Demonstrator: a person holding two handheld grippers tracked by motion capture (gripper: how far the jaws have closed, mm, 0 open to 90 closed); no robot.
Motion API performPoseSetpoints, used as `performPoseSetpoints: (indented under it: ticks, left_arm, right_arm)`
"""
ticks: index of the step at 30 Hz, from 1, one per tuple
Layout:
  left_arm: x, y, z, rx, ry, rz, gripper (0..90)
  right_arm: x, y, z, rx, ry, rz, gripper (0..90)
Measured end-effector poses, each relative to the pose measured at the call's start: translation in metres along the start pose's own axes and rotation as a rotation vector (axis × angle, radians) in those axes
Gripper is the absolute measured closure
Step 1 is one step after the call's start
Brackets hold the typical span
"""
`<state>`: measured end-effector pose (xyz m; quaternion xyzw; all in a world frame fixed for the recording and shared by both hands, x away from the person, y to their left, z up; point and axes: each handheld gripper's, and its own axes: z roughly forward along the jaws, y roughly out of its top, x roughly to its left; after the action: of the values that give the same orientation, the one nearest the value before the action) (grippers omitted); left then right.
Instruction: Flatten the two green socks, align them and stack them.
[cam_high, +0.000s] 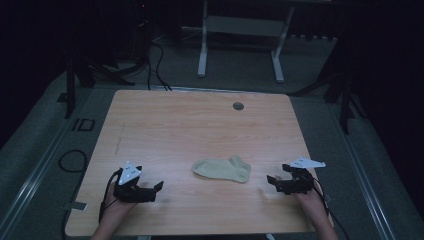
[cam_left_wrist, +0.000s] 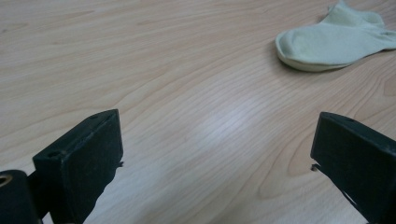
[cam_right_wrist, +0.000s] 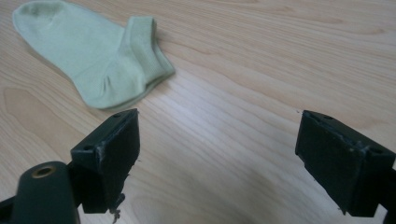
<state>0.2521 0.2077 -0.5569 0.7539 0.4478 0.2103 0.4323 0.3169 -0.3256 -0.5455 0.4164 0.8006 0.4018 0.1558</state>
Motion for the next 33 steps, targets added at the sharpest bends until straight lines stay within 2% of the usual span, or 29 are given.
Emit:
performPoseSetpoints:
  ticks: [7, 13, 23, 26, 28, 33]
  left_arm:
    - [0.010, -0.013, -0.014, -0.005, 0.028, -0.033, 2.5]
    - [0.017, -0.026, -0.025, 0.020, 0.052, -0.041, 2.5]
    - [0.026, -0.038, -0.048, -0.010, 0.078, -0.090, 2.5]
    - [0.029, -0.041, -0.054, -0.025, 0.087, -0.106, 2.5]
    - [0.031, -0.043, -0.058, -0.040, 0.107, -0.120, 2.5]
    - [0.037, -0.047, -0.065, -0.061, 0.122, -0.148, 2.5]
  right_arm:
    - [-0.005, -0.013, -0.015, -0.012, -0.013, 0.023, 14.0]
    - [-0.009, -0.023, -0.028, -0.017, -0.046, 0.037, 14.0]
    - [-0.015, -0.040, -0.043, -0.042, -0.067, 0.084, 14.1]
    - [-0.015, -0.045, -0.045, -0.041, -0.090, 0.085, 14.2]
    - [-0.015, -0.049, -0.046, -0.055, -0.092, 0.098, 14.2]
    - [-0.015, -0.051, -0.048, -0.098, -0.122, 0.108, 14.2]
